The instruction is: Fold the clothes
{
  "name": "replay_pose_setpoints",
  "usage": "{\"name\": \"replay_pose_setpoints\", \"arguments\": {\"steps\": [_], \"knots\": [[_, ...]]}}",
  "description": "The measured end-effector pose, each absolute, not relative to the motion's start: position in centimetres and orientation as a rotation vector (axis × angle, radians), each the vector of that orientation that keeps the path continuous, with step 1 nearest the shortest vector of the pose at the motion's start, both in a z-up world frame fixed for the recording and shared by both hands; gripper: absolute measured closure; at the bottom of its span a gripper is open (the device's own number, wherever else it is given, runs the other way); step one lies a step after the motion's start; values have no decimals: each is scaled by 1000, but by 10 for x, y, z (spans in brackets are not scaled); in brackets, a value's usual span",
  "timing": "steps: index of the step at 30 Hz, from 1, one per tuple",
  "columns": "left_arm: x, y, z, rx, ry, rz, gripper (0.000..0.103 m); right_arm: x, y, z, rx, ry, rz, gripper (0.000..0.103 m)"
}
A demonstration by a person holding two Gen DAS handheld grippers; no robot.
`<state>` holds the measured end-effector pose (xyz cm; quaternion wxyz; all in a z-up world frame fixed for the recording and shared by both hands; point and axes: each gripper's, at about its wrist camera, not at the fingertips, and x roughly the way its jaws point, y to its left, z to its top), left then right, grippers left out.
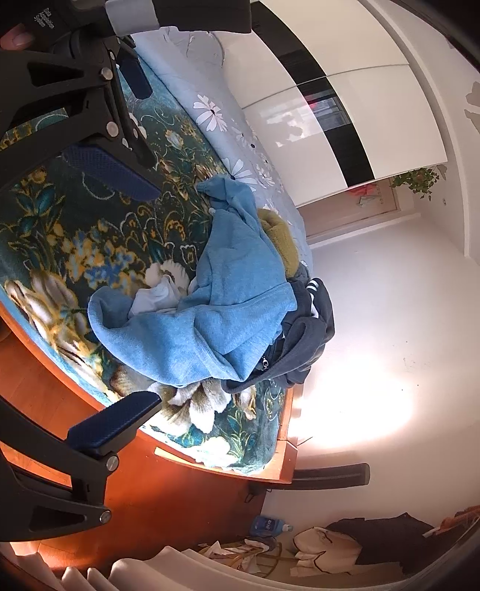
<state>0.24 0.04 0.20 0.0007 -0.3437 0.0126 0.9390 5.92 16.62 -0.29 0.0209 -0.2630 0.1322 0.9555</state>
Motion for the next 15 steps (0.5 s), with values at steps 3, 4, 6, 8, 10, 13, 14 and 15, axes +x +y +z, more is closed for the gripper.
{"name": "replay_pose_setpoints", "arguments": {"steps": [3, 4, 6, 8, 10, 13, 14, 15], "knots": [[7, 1, 6, -1054, 35, 2957, 0, 62, 164, -5, -807, 414, 2966, 0], [9, 2, 7, -1045, 34, 2960, 0, 62, 163, -5, -804, 415, 2968, 0], [12, 0, 11, -1050, 18, 2956, 0, 68, 163, -2, -802, 418, 2970, 0], [17, -1, 15, -1038, 4, 2959, 0, 73, 167, 9, -799, 411, 2974, 0], [17, 1, 18, -1034, -5, 2968, 0, 75, 166, 17, -791, 397, 2979, 0], [25, -3, 22, -983, -40, 2989, 0, 80, 165, 24, -770, 394, 2990, 0], [27, -5, 23, -968, -59, 2991, 0, 82, 164, 24, -760, 402, 2995, 0], [29, -7, 24, -953, -81, 2992, 0, 82, 164, 26, -758, 412, 3001, 0]]}}
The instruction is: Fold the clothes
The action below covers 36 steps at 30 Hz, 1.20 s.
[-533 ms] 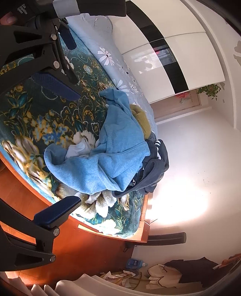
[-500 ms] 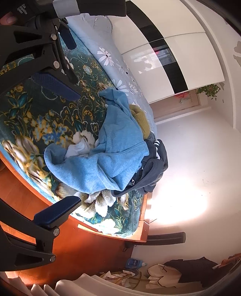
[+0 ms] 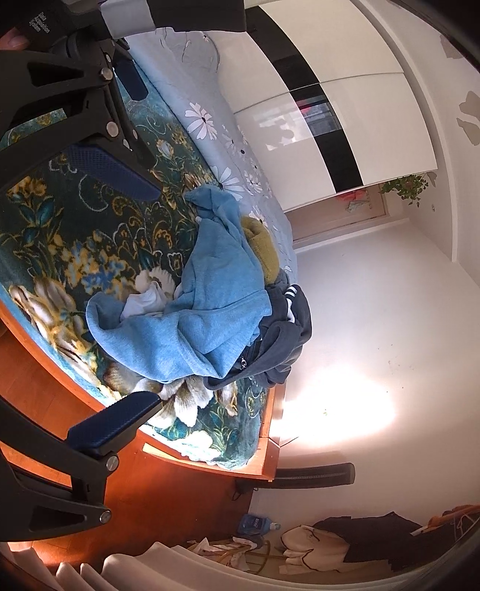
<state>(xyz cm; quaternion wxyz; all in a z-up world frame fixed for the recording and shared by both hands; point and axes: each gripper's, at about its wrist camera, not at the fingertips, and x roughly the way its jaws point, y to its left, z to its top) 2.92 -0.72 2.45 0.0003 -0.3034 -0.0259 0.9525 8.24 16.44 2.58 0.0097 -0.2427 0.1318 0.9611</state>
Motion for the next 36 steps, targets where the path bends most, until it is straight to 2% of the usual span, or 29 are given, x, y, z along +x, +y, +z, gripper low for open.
{"name": "replay_pose_setpoints", "arguments": {"steps": [22, 36], "knots": [[42, -34, 25, -900, -251, 2994, 0, 93, 139, 35, -703, 369, 3034, 0], [40, -37, 22, -920, -248, 2998, 0, 90, 135, 31, -716, 361, 3034, 0]]}}
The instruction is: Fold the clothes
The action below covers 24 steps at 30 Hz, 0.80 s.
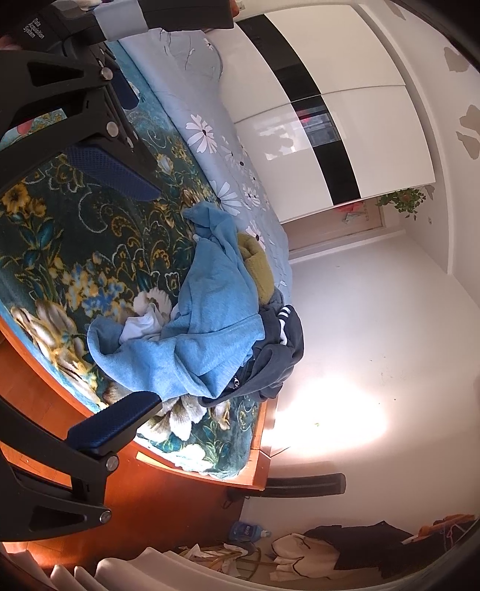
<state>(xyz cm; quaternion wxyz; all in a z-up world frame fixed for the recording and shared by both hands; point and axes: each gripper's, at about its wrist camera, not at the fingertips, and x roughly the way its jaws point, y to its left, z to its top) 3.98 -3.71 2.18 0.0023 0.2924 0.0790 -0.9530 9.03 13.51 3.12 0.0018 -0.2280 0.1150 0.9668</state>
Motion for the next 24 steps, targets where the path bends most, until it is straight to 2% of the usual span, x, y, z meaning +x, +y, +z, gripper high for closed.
{"name": "replay_pose_setpoints", "arguments": {"steps": [17, 24], "knots": [[27, -44, 2, 963, 250, -2964, 0, 77, 129, 15, -775, 341, 3033, 0], [28, -67, 1, 912, 389, -3030, 0, 61, 135, 9, -770, 347, 3115, 0]]}}
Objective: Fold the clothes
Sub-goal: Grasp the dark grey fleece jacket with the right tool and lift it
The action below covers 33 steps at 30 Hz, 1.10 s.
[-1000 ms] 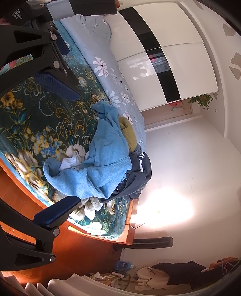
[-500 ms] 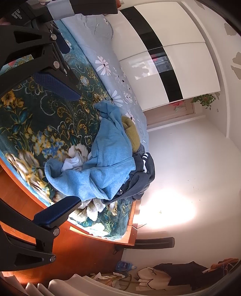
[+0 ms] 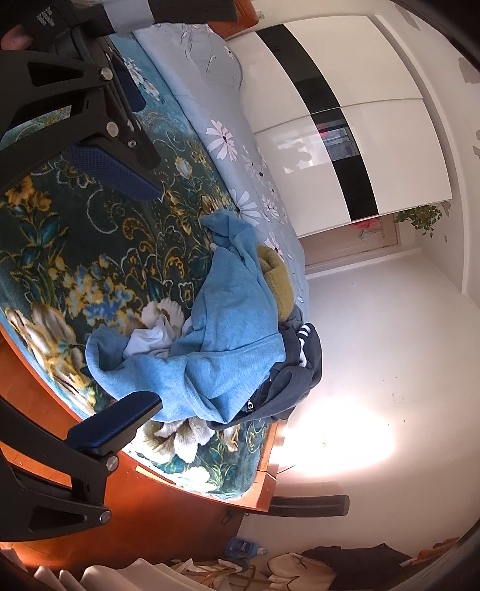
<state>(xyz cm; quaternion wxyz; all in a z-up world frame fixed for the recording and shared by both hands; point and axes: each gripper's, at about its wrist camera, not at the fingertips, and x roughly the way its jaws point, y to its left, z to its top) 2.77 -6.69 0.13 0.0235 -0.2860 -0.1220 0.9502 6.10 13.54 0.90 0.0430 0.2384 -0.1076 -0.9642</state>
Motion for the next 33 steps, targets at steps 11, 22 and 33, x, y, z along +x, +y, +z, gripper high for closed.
{"name": "replay_pose_setpoints", "arguments": {"steps": [11, 22, 33], "knots": [[30, -136, -2, -715, -667, 2932, 0, -45, 223, 32, 556, -321, -2956, 0], [11, -183, -30, -958, -791, 2847, 0, -196, 249, 2, 986, -259, -2996, 43], [30, -231, -38, -989, -984, 2785, 0, -190, 268, 91, 862, -447, -3024, 93]]}}
